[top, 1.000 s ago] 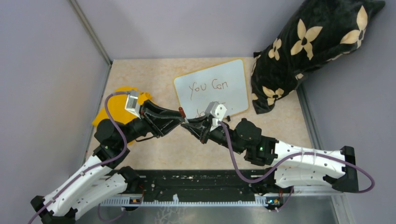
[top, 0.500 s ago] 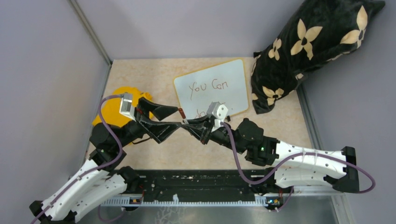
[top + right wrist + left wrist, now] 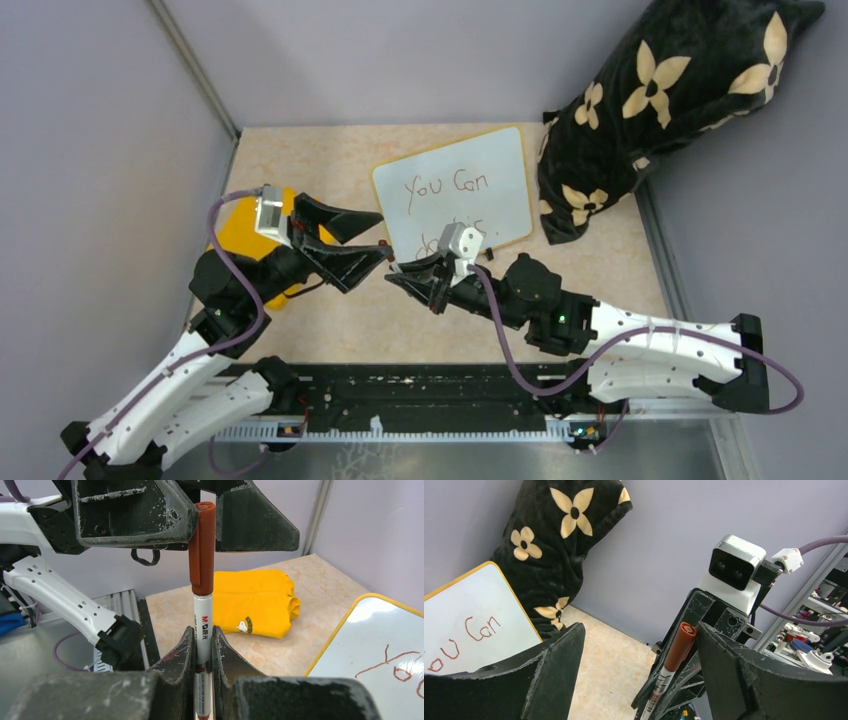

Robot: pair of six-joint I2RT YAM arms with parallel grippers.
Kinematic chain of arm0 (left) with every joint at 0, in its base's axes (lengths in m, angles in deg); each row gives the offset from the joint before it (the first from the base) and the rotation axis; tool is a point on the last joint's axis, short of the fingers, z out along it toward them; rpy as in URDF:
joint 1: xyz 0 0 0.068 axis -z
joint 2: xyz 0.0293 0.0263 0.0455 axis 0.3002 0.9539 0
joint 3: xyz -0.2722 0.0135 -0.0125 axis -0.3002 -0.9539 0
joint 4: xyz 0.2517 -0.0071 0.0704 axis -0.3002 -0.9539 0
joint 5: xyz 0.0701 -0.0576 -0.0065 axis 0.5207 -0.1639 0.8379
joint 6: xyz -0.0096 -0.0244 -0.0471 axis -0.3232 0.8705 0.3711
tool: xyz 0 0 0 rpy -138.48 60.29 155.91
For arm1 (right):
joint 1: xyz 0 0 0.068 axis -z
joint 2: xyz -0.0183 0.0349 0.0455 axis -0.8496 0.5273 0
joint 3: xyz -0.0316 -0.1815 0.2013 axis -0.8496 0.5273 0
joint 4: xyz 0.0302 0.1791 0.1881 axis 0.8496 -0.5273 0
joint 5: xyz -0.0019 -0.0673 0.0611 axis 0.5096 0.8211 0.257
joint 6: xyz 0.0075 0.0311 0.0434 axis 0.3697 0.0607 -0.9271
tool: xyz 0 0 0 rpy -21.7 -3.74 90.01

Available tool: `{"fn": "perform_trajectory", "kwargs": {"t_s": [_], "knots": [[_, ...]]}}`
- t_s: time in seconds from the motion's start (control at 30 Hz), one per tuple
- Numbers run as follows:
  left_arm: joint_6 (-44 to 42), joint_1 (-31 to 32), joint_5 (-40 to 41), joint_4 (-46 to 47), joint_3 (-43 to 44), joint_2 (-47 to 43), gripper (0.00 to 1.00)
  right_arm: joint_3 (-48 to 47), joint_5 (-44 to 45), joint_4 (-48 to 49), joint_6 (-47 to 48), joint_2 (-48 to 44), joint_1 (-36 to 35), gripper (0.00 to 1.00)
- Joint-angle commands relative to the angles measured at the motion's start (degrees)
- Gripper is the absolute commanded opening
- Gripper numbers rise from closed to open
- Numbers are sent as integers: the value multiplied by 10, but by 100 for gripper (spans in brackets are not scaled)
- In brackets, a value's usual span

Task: Write a sentence on the whiteboard
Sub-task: Close the whiteboard marker at the center of the board.

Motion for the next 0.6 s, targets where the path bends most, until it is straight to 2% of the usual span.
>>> {"fn": "perform_trajectory", "kwargs": {"t_s": [0.0,0.3,0.57], "knots": [[-17,0,-3,4,17,1,84,-34,-6,11,-5,-1,1,0],[-19,0,-26,4,15,2,60,-37,4,9,-5,3,0,0],[-13,0,-40,2,5,4,52,-43,10,4,-20,7,0,0]]}}
